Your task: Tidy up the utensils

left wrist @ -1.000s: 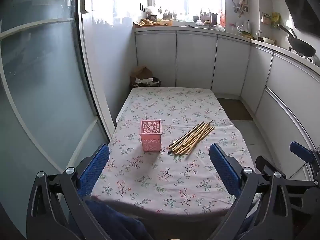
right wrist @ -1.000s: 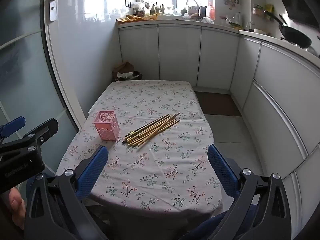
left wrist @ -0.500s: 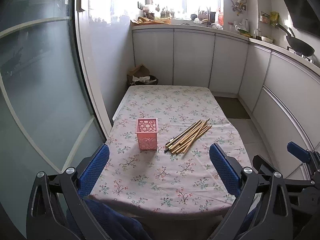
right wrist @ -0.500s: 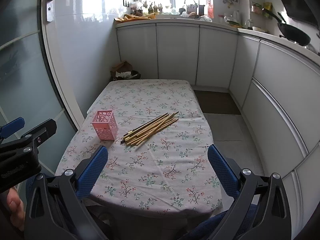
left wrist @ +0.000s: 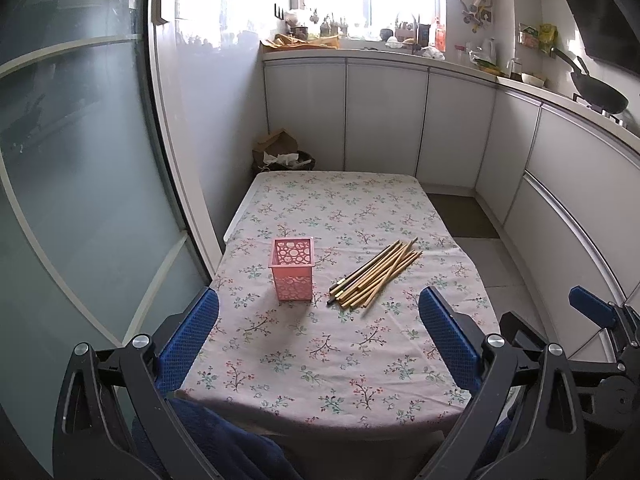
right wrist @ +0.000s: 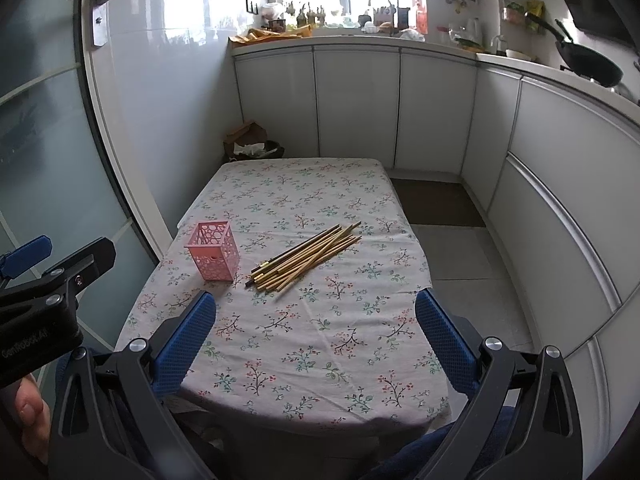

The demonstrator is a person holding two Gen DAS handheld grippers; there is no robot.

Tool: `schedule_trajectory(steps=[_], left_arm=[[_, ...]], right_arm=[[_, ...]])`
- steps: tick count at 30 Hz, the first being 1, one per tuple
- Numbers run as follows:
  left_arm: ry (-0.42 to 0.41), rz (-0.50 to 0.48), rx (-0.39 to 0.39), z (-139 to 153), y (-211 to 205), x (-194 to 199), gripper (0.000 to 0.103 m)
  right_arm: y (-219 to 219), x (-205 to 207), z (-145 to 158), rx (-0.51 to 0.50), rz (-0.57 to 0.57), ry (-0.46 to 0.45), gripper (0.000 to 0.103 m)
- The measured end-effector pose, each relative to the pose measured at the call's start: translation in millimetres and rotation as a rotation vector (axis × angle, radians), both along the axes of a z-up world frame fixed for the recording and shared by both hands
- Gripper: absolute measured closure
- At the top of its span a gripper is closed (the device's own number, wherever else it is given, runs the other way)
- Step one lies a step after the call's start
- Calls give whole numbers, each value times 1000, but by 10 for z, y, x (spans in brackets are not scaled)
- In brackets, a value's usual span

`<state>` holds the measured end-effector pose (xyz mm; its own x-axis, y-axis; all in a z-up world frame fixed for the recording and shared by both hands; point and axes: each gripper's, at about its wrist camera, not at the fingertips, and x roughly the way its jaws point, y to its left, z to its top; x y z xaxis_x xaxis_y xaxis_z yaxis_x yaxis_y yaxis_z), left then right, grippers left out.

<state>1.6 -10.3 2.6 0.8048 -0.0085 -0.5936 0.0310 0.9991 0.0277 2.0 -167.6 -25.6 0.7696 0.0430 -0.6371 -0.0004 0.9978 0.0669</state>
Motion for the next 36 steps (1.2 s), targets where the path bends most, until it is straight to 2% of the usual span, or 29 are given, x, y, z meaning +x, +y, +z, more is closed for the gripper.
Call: schedule_trajectory(steps=[36], left_arm=[[7,-7,-18,19,37,22,7]], right_arm=[[-25,4,-22,2,-5,-4,6]])
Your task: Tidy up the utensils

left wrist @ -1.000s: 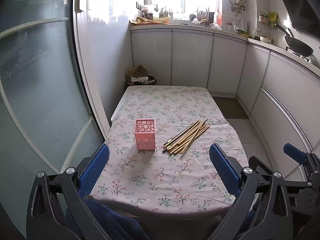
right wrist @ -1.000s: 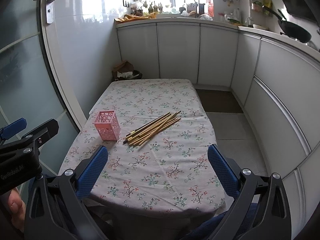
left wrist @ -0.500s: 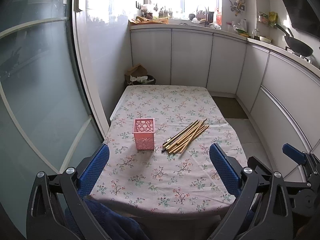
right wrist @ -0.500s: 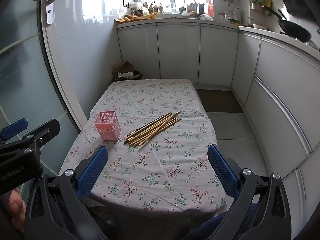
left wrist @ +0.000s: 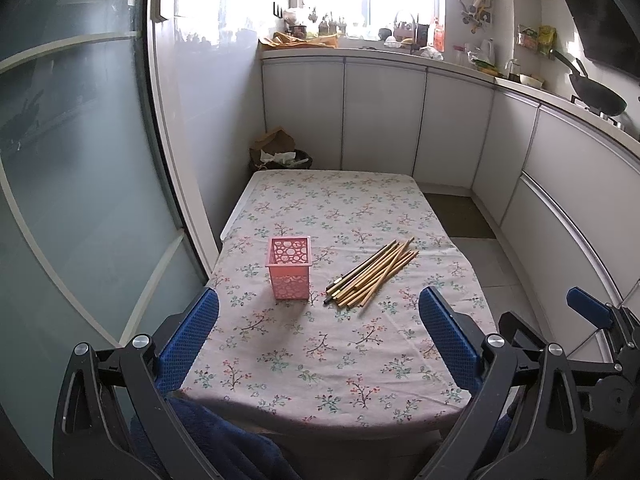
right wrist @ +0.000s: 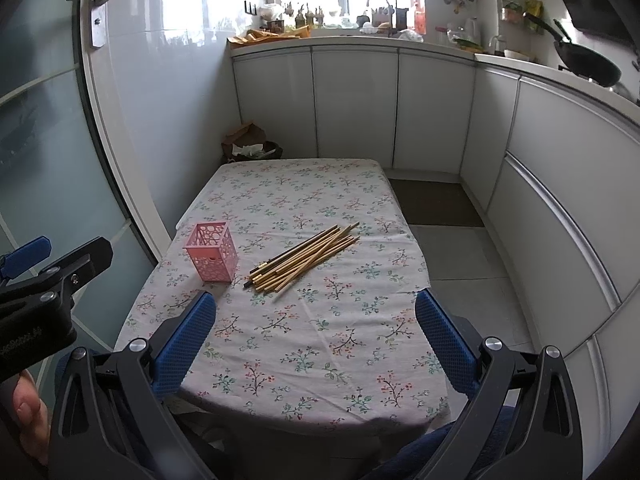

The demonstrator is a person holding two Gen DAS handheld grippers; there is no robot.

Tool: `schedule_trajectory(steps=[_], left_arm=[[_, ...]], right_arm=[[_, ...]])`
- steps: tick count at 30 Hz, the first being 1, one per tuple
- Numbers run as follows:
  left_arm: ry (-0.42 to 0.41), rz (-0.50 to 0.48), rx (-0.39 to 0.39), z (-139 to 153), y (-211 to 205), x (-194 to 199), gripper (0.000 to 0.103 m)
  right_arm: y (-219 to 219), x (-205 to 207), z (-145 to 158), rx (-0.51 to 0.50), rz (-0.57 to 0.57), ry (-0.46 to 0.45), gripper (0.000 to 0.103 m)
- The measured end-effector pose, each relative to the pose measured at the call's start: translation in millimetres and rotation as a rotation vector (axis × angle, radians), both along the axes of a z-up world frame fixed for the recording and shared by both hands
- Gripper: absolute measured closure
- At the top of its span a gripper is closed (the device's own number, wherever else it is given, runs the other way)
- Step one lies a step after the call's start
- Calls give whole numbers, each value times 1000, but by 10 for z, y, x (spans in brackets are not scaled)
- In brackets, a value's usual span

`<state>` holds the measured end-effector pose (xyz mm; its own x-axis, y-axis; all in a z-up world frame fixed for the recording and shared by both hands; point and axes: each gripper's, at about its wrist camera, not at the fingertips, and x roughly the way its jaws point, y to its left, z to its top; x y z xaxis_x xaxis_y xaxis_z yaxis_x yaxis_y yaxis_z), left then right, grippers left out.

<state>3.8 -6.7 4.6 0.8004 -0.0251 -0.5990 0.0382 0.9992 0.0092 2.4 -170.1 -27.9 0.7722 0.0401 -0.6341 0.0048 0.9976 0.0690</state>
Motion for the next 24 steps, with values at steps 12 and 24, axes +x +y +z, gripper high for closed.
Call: schedule_trajectory(steps=[12,24], left_arm=[[14,-5,2,-56,-31,31,7],[64,19,40,-279,-22,504,7]], right_arm=[[-35,25,-30,2,-3,8,6],[-166,459,-242,-8,3,42,6]])
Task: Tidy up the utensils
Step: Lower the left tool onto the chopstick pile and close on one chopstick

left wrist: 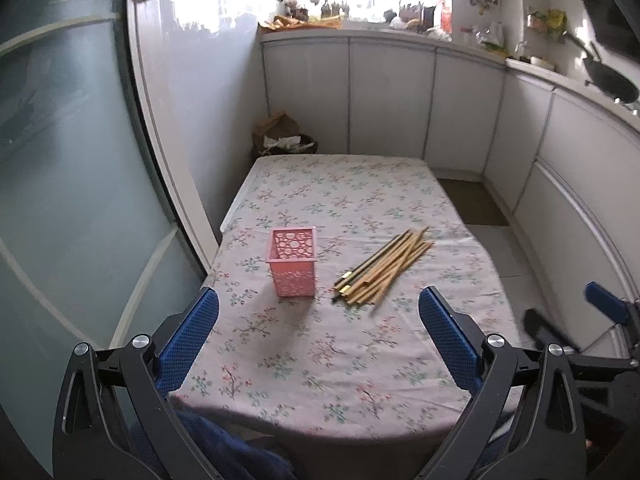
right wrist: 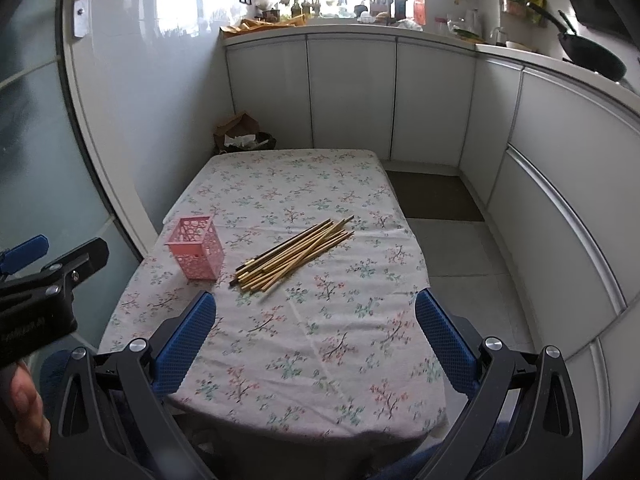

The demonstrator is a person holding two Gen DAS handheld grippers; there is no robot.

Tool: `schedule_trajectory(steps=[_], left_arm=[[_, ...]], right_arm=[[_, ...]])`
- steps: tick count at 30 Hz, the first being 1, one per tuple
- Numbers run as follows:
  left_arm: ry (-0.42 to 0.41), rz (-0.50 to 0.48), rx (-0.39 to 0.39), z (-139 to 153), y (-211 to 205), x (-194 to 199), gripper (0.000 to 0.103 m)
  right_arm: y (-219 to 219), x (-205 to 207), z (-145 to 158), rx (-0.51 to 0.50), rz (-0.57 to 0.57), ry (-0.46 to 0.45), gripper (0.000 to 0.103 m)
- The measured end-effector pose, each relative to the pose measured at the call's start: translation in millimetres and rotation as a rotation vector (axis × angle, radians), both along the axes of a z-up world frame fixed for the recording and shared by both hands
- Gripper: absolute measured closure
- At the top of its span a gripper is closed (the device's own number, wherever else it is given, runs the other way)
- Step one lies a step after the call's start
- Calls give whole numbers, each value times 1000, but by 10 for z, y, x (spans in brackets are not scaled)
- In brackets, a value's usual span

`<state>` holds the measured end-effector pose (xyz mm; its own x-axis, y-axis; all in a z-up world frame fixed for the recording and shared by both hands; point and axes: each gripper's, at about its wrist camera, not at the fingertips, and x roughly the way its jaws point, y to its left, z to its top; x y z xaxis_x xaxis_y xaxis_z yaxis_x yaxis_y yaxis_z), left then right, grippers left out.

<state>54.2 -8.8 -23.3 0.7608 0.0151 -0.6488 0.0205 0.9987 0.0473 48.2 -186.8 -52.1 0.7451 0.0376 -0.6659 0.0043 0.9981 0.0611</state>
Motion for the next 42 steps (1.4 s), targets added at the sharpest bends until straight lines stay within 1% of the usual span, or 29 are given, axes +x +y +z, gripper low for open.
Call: schedule_trajectory(steps=[1,2,4,6,7,8,9,10,11,12,13,14,16,17,19,20,22,23,25,26,27,28,32,33,34,36,39,42], left_arm=[[1,-1,3,-13,9,99,7],[2,-3,15,-31,7,211,7],[30,-20,28,-98,2,535,7],[97,-71,15,-203,-43,901,7],[127,-95,13,-256,-84,1037,7],[157,-128,16,-320,-163,1217,7],[169,-146,23,-362,-224,1322,7],[181,-165,45,-419,-320,1467,7],[189,-182,63,-466,-399,1574,7],[207,-207,75,-546,-495,1740,7],[242,-225,76,-649,-578,1916,8],[271,-240,72,-747,-637,2060,9],[310,-255,89,-945,-728,2279,19],[336,-267,101,-1058,-774,2389,22],[402,-287,117,-1350,-853,2616,37],[430,-288,124,-1487,-876,2709,40],[464,-306,112,-1676,-899,2835,51],[476,-309,110,-1744,-904,2884,53],[506,-318,115,-1889,-901,2958,66],[516,-331,119,-1942,-906,2979,70],[523,-340,120,-1969,-936,2996,77],[532,-350,118,-1998,-943,3013,81],[541,-379,95,-2068,-964,3080,91],[549,-393,90,-2091,-980,3083,95],[553,-409,92,-2113,-1003,3080,96],[558,-430,110,-2165,-1059,3088,97],[577,-419,153,-2286,-1079,3141,97],[577,-422,147,-2321,-1068,3200,97]], right_arm=[[-57,110,-32,14,5,13,6],[-166,266,-71,52,3,31,6],[-455,631,-168,173,-39,76,6],[-668,941,-271,268,-65,122,6],[-752,1115,-355,319,-63,157,6],[-863,1355,-490,388,-69,221,6],[-949,1542,-612,446,-81,269,8],[-1021,1721,-737,497,-96,312,13],[-1084,1909,-883,544,-113,359,21],[-1111,2040,-1004,579,-129,396,25],[-1147,2203,-1170,625,-149,440,33],[-1143,2284,-1266,642,-155,460,39],[-1098,2414,-1451,642,-152,486,40],[-1058,2443,-1520,636,-143,497,41],[-987,2515,-1648,640,-120,538,42],[-973,2546,-1677,642,-111,547,43],[-935,2615,-1726,615,-92,554,44],[-923,2641,-1756,594,-87,555,46],[-918,2661,-1845,594,-82,572,52],[-932,2670,-1879,601,-79,579,56],[-921,2683,-1913,603,-75,586,58],[-916,2696,-1926,603,-72,588,61],[-856,2741,-1950,607,-64,586,62],[-839,2748,-1949,606,-61,586,62],[-818,2755,-1953,604,-58,585,62],[-802,2771,-1966,602,-57,590,62],[-801,2773,-1986,598,-62,594,62],[-803,2790,-2004,593,-71,595,62]])
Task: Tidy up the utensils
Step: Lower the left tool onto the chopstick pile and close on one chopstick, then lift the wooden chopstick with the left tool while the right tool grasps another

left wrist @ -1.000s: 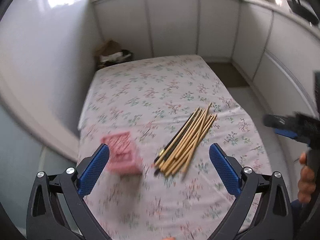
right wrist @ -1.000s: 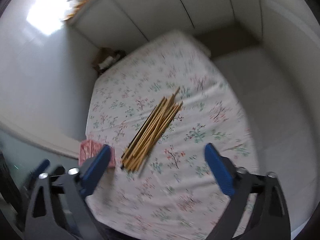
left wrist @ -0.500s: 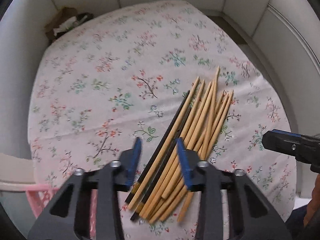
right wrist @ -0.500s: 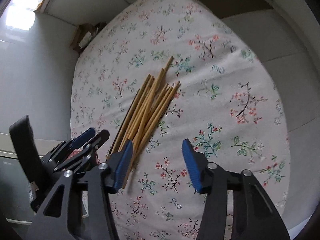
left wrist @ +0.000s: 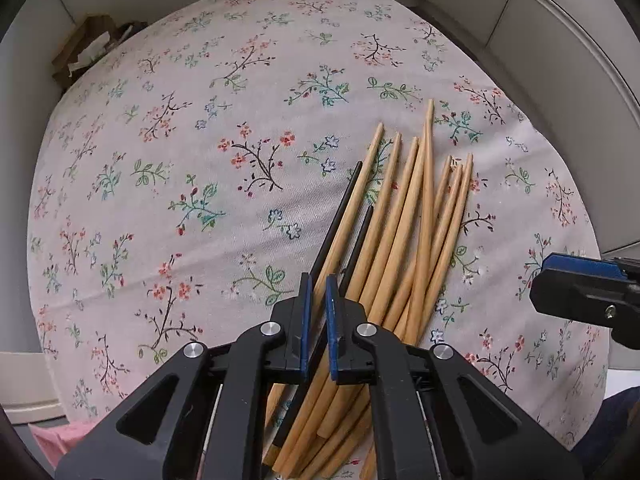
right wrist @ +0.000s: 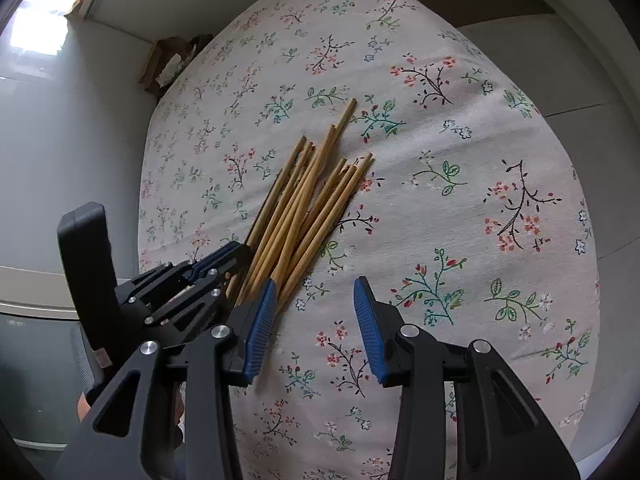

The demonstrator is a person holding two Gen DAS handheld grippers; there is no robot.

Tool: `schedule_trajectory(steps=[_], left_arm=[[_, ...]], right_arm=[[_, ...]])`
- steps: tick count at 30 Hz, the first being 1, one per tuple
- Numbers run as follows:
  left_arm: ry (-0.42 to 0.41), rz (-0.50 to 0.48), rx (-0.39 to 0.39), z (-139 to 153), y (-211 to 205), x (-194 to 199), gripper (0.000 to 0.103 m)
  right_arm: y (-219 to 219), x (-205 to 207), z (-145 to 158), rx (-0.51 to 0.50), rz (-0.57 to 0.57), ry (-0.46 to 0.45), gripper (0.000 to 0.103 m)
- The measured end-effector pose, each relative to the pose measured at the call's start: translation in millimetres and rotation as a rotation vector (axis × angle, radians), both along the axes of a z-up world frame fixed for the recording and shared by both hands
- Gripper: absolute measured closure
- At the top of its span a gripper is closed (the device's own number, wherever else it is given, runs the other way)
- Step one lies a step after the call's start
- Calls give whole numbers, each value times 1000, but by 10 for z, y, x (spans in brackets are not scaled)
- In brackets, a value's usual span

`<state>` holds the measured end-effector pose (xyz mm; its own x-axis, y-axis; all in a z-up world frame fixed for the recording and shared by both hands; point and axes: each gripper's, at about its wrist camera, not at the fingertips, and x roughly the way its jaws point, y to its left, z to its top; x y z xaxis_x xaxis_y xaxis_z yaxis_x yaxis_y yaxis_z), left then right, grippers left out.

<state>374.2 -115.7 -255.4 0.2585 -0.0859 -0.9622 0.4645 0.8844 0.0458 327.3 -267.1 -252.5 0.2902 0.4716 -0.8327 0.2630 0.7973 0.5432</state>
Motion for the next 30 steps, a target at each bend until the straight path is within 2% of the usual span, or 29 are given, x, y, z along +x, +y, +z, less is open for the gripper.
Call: schedule_trajectory(steps=[4,7,14,17,20,22,26,29,30], left_arm=[[-7,-10,6,-30,9,57,96],[-10,-62,75,-50,-44,29,95],[-37,-150,157,-122,-207,-70,93],[-20,-185,169,-170,-276,-131,96],[8,-158,119,-181,-231,2,96],[-3,-170,123,-186,-240,57,95],[-8,-101,96,-209,-237,125,97],[74,-88,-23,-191,-202,100,97],[83,-89,-39,-206,-207,58,97]], right_arm=[[-4,12,-22,4,-3,5,62],[17,8,-21,7,2,5,61],[64,29,-33,1,9,11,61],[78,21,-31,5,20,11,61],[96,16,-43,-24,34,16,61],[126,23,-80,-20,39,26,61],[211,65,-182,66,43,43,65],[199,114,-235,51,30,47,68],[195,132,-271,41,27,57,70]])
